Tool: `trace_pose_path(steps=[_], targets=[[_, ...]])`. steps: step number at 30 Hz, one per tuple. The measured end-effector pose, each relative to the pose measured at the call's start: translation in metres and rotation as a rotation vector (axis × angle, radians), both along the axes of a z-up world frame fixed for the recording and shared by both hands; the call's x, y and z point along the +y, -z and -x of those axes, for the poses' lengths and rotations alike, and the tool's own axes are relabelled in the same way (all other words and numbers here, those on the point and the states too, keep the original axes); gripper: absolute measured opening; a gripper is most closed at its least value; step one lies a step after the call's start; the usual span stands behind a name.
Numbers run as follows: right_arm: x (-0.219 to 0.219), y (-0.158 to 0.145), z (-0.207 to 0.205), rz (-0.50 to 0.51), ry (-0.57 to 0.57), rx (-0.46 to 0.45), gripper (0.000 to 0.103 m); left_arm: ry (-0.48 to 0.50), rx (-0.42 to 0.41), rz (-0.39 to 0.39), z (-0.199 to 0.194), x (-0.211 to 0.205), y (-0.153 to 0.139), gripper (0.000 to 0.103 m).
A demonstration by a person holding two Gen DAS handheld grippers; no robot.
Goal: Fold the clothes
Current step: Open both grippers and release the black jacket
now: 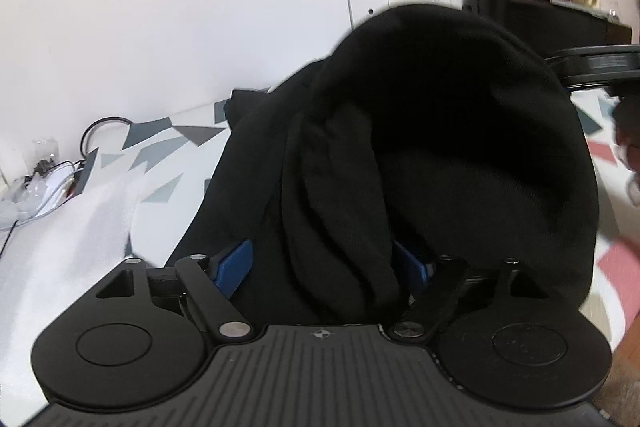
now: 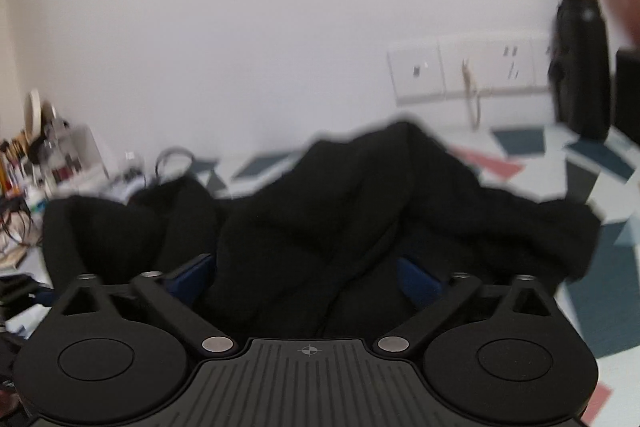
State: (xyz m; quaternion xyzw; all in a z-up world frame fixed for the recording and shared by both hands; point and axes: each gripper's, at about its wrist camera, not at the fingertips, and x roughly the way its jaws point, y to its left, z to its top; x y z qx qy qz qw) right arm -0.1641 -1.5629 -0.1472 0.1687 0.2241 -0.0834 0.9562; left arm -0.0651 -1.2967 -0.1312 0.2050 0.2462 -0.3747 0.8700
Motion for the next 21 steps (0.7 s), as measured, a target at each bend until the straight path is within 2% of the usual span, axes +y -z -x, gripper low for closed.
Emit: trace_pose_path(steps=[2,3,4,5,6,8,10,15,18,21], targets=[[-0.002,0.011,-0.003,-0.028,-0.008,0.026,0.068,-0.008,-0.005,-0.008,0.006,0.006,0.008,0.061],[-0.002,0.014,-0.001,-0.024,-0.012,0.019,0.057,-0.003,0.002,-0.001,0.009,0.008,0.011,0.056],[-0.002,0.014,0.004,-0.009,-0.021,0.009,0.049,0.002,0.008,0.008,0.012,0.010,0.015,0.044],[-0.003,0.013,0.008,0.006,-0.030,0.000,0.031,0.007,0.015,0.016,0.015,0.012,0.018,0.037],[-0.007,0.011,0.016,-0.001,-0.045,-0.014,0.012,0.004,0.015,0.033,0.016,0.014,0.019,0.034],[-0.016,0.006,0.031,-0.010,-0.027,-0.031,0.008,-0.009,0.041,0.092,0.016,0.019,0.019,0.023],[-0.028,0.003,0.048,0.036,0.033,-0.047,0.006,-0.037,0.083,0.166,0.013,0.028,0.018,0.018],[-0.072,0.005,0.085,-0.016,0.231,-0.054,0.003,-0.140,0.198,0.315,-0.012,0.060,0.011,0.013],[-0.086,0.006,0.108,-0.019,0.339,-0.079,0.003,-0.223,0.177,0.361,-0.026,0.079,0.000,0.012],[-0.089,0.007,0.120,-0.030,0.389,-0.099,0.004,-0.319,0.134,0.399,-0.041,0.100,-0.012,0.010]])
